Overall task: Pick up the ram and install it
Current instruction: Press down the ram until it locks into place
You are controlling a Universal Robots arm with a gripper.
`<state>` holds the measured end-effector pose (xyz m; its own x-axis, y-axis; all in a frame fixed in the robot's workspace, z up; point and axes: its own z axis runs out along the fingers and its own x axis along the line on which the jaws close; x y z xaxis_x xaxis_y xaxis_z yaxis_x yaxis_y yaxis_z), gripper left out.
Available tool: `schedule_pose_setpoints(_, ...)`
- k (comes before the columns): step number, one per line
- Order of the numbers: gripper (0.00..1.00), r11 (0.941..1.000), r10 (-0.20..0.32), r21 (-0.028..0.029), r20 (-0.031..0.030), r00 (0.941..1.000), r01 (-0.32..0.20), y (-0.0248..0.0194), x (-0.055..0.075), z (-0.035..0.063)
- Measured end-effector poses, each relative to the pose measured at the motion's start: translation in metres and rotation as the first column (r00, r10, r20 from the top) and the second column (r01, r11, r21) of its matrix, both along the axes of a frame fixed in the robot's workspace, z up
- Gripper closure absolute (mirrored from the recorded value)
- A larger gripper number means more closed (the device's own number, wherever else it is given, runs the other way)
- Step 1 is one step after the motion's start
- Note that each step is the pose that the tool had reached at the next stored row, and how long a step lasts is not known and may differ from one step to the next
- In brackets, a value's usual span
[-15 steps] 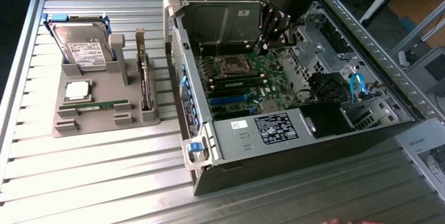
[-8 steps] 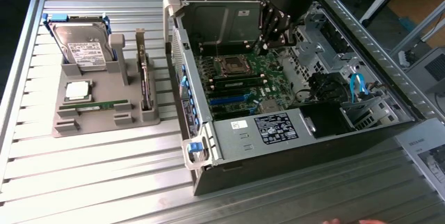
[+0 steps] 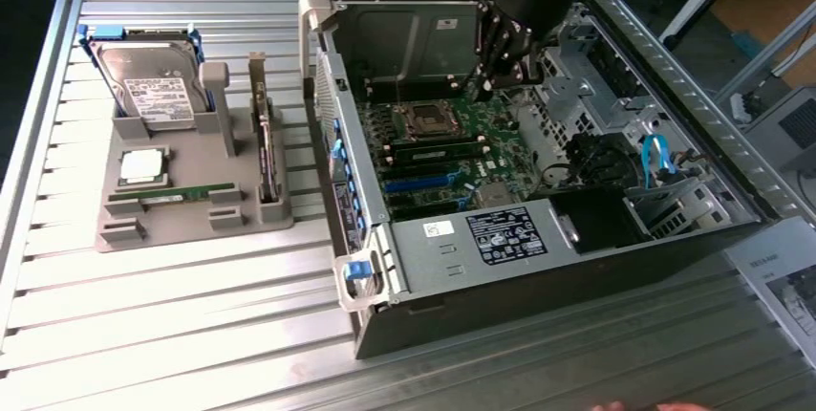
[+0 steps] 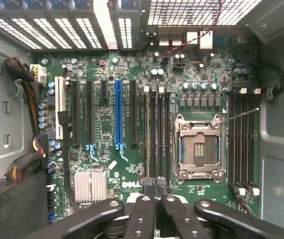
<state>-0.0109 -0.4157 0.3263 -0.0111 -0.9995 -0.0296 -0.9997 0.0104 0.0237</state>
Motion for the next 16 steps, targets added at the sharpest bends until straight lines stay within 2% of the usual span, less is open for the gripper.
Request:
schedule_pose_setpoints(7, 0.9, 1.0, 0.0, -0.0001, 0.0, 1.0, 0.0, 0.0, 0.004, 0.0)
schedule_pose_setpoints(16, 0.9, 1.0, 0.0, -0.0002, 0.0, 1.0, 0.0, 0.0, 0.018, 0.0001)
